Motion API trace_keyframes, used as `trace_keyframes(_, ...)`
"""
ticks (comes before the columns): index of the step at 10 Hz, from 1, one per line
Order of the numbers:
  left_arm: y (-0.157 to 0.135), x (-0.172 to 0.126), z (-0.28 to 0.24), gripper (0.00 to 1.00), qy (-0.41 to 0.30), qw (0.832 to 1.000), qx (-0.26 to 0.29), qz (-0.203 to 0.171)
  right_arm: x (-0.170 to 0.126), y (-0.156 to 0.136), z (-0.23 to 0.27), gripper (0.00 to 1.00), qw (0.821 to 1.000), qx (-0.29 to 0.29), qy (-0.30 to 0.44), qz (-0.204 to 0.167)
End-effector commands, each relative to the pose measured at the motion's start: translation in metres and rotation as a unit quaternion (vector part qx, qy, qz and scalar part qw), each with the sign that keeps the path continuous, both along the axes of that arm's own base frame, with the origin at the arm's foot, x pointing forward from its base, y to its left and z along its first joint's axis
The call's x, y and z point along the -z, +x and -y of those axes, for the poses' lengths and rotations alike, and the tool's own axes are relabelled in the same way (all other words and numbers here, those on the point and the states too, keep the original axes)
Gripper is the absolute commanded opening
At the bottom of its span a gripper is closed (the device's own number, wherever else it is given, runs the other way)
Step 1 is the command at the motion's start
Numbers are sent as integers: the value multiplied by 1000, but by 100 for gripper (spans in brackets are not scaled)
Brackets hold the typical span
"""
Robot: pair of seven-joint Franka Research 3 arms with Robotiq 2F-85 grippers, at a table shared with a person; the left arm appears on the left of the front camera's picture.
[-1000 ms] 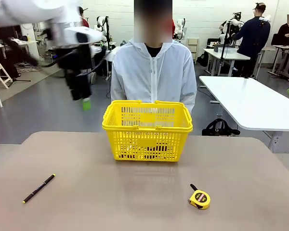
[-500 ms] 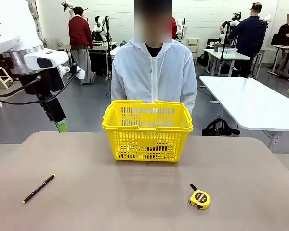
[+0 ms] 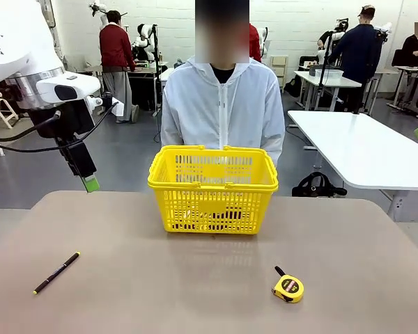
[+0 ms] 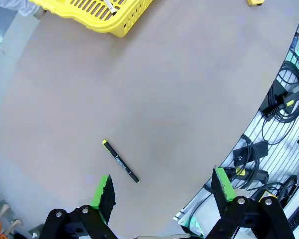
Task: Place the items the person wants into the basket.
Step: Pick up the item the person points to and place it in the Market Basket.
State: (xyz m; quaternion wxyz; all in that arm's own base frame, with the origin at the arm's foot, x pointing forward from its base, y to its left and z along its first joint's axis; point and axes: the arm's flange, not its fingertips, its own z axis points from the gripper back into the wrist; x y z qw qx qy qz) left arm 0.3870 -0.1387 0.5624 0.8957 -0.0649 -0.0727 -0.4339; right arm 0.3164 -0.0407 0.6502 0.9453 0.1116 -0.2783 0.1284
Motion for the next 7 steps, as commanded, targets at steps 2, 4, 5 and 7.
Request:
trace_keyframes(2,0,0,0,100,0,1000,0,0,2,0,-1,100,1000,1,-2,-4)
trace_keyframes(4,-3,-21,-38,100,-61,998,17,28,2,0,-1,100,1000,1,-2,-4)
trace_keyframes(5,-14,-30,-62,100,-93,994,25,41,2,0,-1,100,1000,1,-2,-4)
trace_keyframes(7,-35,-51,-122,100,-141,984,52,99,2,0,-1,100,1000,1,-2,-4)
